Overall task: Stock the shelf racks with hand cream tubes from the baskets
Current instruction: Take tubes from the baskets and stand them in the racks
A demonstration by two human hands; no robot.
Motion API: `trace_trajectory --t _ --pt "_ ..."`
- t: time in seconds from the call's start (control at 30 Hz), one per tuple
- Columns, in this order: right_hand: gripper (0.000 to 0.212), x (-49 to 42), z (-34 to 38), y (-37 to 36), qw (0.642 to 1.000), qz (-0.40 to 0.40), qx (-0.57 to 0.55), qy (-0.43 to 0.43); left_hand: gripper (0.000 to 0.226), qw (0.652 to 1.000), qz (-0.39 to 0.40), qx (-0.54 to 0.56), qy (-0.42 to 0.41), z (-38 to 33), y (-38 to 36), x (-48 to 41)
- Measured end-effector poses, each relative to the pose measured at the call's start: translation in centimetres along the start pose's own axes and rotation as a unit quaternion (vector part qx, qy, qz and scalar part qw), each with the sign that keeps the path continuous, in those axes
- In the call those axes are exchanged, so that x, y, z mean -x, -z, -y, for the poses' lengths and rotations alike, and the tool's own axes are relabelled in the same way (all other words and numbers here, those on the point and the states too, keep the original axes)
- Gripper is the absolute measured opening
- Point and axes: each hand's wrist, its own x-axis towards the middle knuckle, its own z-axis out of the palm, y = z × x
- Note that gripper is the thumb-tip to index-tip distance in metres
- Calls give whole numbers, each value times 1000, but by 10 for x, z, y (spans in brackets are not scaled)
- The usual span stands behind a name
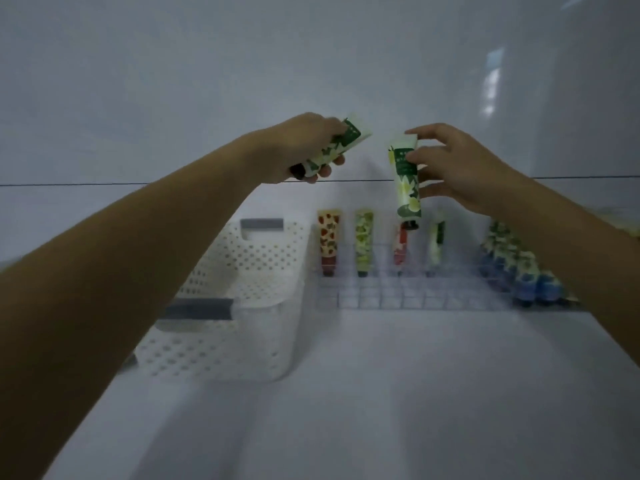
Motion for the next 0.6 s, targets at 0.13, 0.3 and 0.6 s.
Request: trace_trajectory --t 0.13,0.3,0.6 --pt "35 4 -25 49 995 -24 91 21 28 1000 23 2 17 -26 -66 -11" --pt "29 -8 -49 79 987 -12 160 14 17 998 -35 32 50 -31 -135 -25" --pt "28 -24 -83 90 935 5 350 55 19 981 -160 101 49 39 -203 -16"
